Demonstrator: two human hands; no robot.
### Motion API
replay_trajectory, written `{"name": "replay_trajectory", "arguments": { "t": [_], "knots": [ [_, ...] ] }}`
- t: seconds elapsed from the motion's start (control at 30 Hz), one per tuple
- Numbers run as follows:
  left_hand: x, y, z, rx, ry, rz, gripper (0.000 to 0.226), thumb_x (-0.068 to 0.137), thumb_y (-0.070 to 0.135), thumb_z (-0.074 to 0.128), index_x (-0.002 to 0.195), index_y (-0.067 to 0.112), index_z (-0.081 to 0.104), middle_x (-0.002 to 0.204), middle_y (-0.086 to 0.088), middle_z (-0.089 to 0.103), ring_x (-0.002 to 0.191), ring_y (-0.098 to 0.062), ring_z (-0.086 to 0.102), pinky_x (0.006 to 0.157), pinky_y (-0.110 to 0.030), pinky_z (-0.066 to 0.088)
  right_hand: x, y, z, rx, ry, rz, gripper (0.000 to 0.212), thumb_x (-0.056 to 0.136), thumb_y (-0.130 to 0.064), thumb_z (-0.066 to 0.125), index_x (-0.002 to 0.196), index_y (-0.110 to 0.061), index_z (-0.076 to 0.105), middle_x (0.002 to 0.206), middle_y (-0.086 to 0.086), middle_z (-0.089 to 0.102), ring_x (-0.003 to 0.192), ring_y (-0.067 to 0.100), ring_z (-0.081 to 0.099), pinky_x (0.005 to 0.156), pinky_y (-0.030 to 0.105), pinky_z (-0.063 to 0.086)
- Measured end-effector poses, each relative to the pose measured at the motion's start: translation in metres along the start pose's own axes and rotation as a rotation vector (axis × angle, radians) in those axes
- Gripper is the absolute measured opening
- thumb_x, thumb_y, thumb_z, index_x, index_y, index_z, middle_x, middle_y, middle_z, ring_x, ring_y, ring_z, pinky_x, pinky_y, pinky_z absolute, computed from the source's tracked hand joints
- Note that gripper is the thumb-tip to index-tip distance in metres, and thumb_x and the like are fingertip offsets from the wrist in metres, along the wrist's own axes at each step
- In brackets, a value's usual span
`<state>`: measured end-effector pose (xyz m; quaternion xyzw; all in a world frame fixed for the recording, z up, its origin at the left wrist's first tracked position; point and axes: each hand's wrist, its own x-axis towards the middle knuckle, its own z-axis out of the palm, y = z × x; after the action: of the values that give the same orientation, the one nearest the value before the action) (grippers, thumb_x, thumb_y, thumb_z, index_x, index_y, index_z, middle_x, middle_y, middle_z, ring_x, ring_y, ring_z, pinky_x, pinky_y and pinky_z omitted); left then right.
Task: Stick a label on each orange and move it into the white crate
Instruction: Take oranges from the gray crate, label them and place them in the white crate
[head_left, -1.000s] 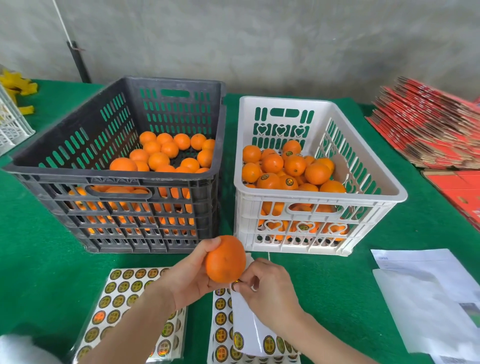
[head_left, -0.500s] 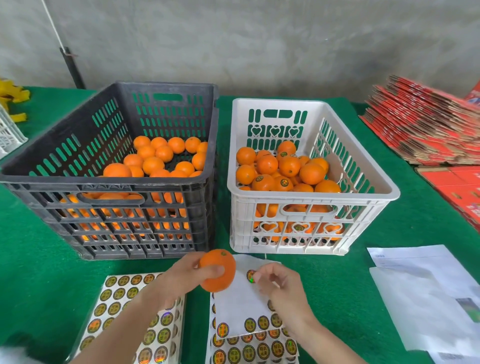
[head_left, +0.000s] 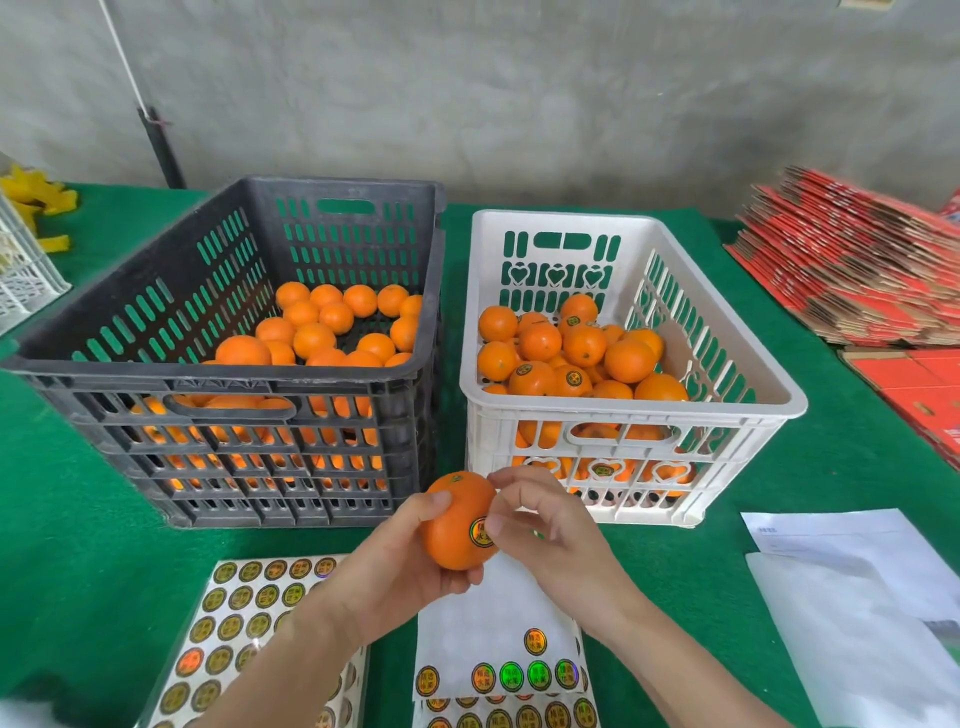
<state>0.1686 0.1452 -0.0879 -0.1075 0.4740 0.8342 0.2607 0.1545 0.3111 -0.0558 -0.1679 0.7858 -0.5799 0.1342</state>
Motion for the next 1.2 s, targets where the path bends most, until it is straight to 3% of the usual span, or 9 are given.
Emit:
{"name": "replay_trajectory", "arguments": {
  "t": [0.4, 0.53, 0.6, 0.7, 0.8, 0.93, 1.03, 1.1, 1.2],
  "knots": [
    [-0.001, 0.003, 0.006, -0.019, 0.033, 0.005, 0.077, 0.054, 0.045, 0.075, 0.121, 0.013, 0.054, 0.093, -0.016, 0.066, 0.067, -0.025, 0.058, 0.064, -0.033, 0.050, -0.005, 0.011, 0.015, -0.374, 0.181, -0.192, 0.023, 0.091, -0.027, 0.057, 0.082, -0.041, 0.040, 0.110, -0.025, 0.045, 0.106, -0.011, 0.041, 0.086, 0.014, 0.039],
    [-0.007, 0.006, 0.006, 0.040, 0.036, -0.032, 0.093, 0.042, 0.048, 0.086, 0.122, 0.014, 0.053, 0.091, -0.019, 0.068, 0.064, -0.025, 0.058, 0.060, -0.031, 0.050, 0.002, 0.003, 0.001, -0.023, 0.186, -0.028, 0.035, 0.083, -0.031, 0.066, 0.104, -0.045, 0.042, 0.096, -0.018, 0.064, 0.092, -0.004, 0.059, 0.081, 0.019, 0.050],
    [-0.009, 0.006, 0.008, 0.021, 0.016, -0.057, 0.101, 0.037, 0.050, 0.088, 0.124, 0.014, 0.051, 0.094, -0.023, 0.067, 0.064, -0.026, 0.058, 0.059, -0.030, 0.051, 0.005, 0.001, -0.008, 0.152, 0.176, 0.014, 0.027, 0.087, -0.034, 0.060, 0.111, -0.037, 0.048, 0.094, -0.008, 0.069, 0.092, 0.008, 0.065, 0.083, 0.028, 0.054],
    [-0.009, 0.009, 0.011, 0.006, 0.007, -0.023, 0.088, 0.048, 0.048, 0.080, 0.123, 0.013, 0.051, 0.093, -0.021, 0.068, 0.069, -0.027, 0.057, 0.062, -0.032, 0.047, -0.004, 0.000, -0.009, 0.028, 0.069, -0.088, 0.038, 0.079, -0.054, 0.061, 0.114, -0.045, 0.048, 0.111, -0.023, 0.058, 0.105, 0.002, 0.056, 0.086, 0.023, 0.050],
    [-0.010, 0.017, 0.021, 0.020, -0.020, 0.067, 0.090, 0.046, 0.050, 0.086, 0.121, 0.012, 0.056, 0.098, -0.019, 0.069, 0.078, -0.029, 0.064, 0.065, -0.035, 0.051, -0.008, -0.001, 0.000, -0.289, 0.002, -0.227, 0.071, 0.068, -0.052, 0.068, 0.125, -0.058, 0.025, 0.125, -0.039, 0.029, 0.118, -0.011, 0.037, 0.090, 0.008, 0.039],
    [-0.011, 0.044, 0.040, 0.568, 0.164, 0.325, 0.071, 0.069, 0.072, 0.058, 0.108, 0.013, 0.058, 0.091, -0.017, 0.067, 0.083, -0.036, 0.067, 0.076, -0.054, 0.055, 0.005, -0.014, -0.009, -0.303, 0.185, -0.390, 0.067, 0.067, -0.034, 0.074, 0.119, -0.048, 0.032, 0.123, -0.030, 0.034, 0.115, -0.008, 0.038, 0.085, 0.003, 0.036],
    [-0.003, 0.086, 0.045, 0.945, 0.268, 0.696, 0.074, 0.082, 0.069, 0.031, 0.091, 0.005, 0.066, 0.068, -0.009, 0.064, 0.060, -0.010, 0.061, 0.061, -0.028, 0.049, 0.024, -0.031, -0.028, -0.201, 0.282, -0.426, 0.065, 0.064, -0.033, 0.075, 0.117, -0.039, 0.039, 0.121, -0.025, 0.041, 0.111, -0.006, 0.043, 0.082, 0.008, 0.040],
    [0.012, 0.119, 0.038, 1.169, 0.409, 0.875, 0.054, 0.095, 0.050, 0.033, 0.094, 0.010, 0.069, 0.074, 0.005, 0.066, 0.070, -0.005, 0.059, 0.062, -0.013, 0.041, 0.047, -0.043, -0.045, -0.191, 0.324, -0.404, 0.066, 0.063, -0.037, 0.076, 0.117, -0.043, 0.038, 0.118, -0.031, 0.039, 0.109, -0.007, 0.043, 0.079, 0.010, 0.043],
    [0.043, 0.153, 0.020, 1.592, 0.685, 0.703, 0.027, 0.097, 0.030, 0.046, 0.116, 0.014, 0.058, 0.108, -0.003, 0.061, 0.093, -0.016, 0.056, 0.073, -0.025, 0.039, 0.103, -0.051, -0.082, -0.273, 0.390, -0.317, 0.070, 0.066, -0.030, 0.079, 0.119, -0.041, 0.035, 0.116, -0.024, 0.041, 0.104, -0.001, 0.044, 0.076, 0.011, 0.037]
  ]
}}
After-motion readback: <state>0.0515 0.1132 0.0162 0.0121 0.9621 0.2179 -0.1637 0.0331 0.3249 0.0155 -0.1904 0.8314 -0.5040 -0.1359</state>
